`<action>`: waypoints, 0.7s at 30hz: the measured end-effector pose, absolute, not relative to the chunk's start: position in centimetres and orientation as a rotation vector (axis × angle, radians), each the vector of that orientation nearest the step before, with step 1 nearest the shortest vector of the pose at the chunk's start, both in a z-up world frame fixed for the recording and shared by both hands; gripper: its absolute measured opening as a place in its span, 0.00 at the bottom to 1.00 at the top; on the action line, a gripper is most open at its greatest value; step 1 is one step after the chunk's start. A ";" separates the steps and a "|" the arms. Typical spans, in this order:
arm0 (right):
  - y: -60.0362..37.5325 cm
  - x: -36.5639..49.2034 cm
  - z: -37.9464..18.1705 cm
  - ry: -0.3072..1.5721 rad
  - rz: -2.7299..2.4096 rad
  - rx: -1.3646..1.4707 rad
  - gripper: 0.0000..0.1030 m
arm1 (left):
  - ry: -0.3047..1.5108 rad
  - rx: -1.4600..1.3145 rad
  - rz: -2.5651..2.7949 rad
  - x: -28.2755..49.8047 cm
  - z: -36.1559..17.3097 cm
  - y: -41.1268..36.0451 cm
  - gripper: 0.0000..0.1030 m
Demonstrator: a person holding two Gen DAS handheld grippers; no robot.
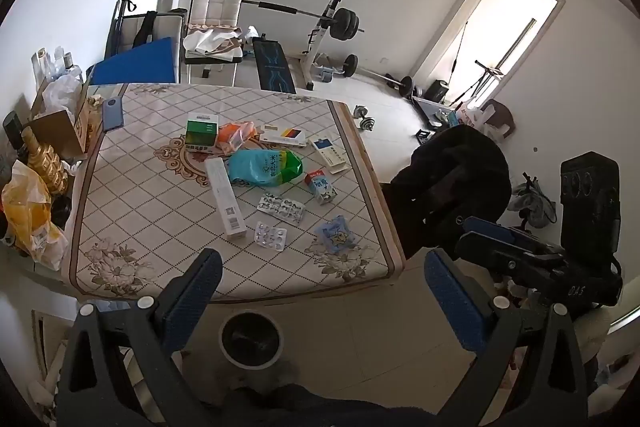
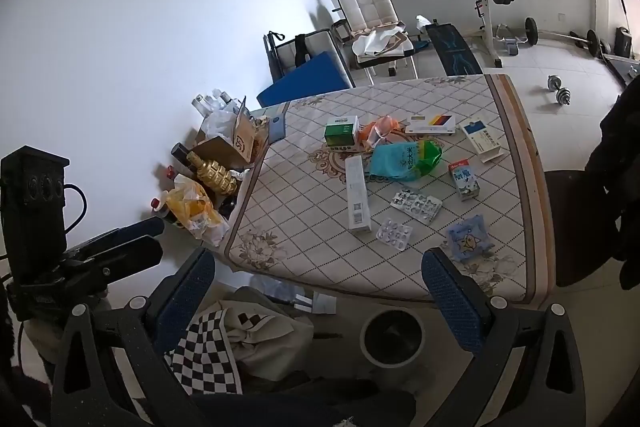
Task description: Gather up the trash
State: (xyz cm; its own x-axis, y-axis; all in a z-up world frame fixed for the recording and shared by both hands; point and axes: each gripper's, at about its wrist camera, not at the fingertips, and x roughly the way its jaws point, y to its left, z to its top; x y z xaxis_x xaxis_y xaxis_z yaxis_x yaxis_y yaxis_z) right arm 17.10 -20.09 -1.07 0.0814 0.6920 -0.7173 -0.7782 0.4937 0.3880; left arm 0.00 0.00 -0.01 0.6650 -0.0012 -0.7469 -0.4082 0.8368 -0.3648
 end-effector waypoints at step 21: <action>-20.2 16.4 -1.2 1.004 1.117 -0.119 1.00 | 0.811 -0.557 0.233 0.0 0.0 0.0 1.00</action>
State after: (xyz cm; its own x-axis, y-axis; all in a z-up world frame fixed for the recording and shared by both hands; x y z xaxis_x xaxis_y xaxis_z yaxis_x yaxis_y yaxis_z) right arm 16.41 -20.16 -1.16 0.0701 0.6908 -0.7197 -0.7894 0.4795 0.3833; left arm 0.02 -0.02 -0.01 0.6732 -0.0119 -0.7393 -0.4028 0.8326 -0.3801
